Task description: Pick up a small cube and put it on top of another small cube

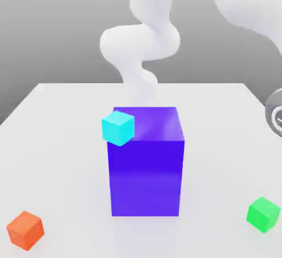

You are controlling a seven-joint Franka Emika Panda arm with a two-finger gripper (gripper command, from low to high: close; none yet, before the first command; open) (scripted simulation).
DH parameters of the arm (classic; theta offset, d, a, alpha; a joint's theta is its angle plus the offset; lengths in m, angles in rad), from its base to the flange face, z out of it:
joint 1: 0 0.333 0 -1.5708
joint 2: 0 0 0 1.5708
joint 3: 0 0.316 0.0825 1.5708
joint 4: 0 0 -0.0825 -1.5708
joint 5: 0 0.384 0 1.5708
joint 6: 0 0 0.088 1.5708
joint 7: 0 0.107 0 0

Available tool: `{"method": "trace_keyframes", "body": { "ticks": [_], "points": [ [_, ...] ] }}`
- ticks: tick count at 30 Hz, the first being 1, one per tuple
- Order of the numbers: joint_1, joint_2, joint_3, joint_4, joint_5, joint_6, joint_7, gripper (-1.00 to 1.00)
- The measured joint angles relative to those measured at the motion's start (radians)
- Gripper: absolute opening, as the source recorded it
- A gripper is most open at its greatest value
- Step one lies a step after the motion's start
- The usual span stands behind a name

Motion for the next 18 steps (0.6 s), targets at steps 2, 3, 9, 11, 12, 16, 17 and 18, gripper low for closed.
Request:
{"method": "trace_keyframes", "body": {
  "ticks": [2,3,9,11,12,16,17,18],
  "points": [
    [0.012,0.060,-0.013,0.015,-0.011,0.043,0.007,-1.00],
    [0.012,0.060,-0.013,0.015,-0.011,0.043,0.007,-1.00],
    [0.013,0.060,-0.014,0.015,-0.009,0.042,0.005,-1.00],
    [0.006,0.006,-0.003,0.001,0.004,0.001,-0.004,-1.00],
    [0.001,-0.027,0.003,-0.007,0.012,-0.023,-0.010,-1.00],
    [-0.029,-0.153,0.040,-0.120,0.031,-0.038,-0.091,-1.00],
    [-0.037,-0.184,0.051,-0.155,0.035,-0.033,-0.118,-1.00],
    [-0.045,-0.215,0.061,-0.191,0.040,-0.028,-0.145,-1.00]
  ]
}}
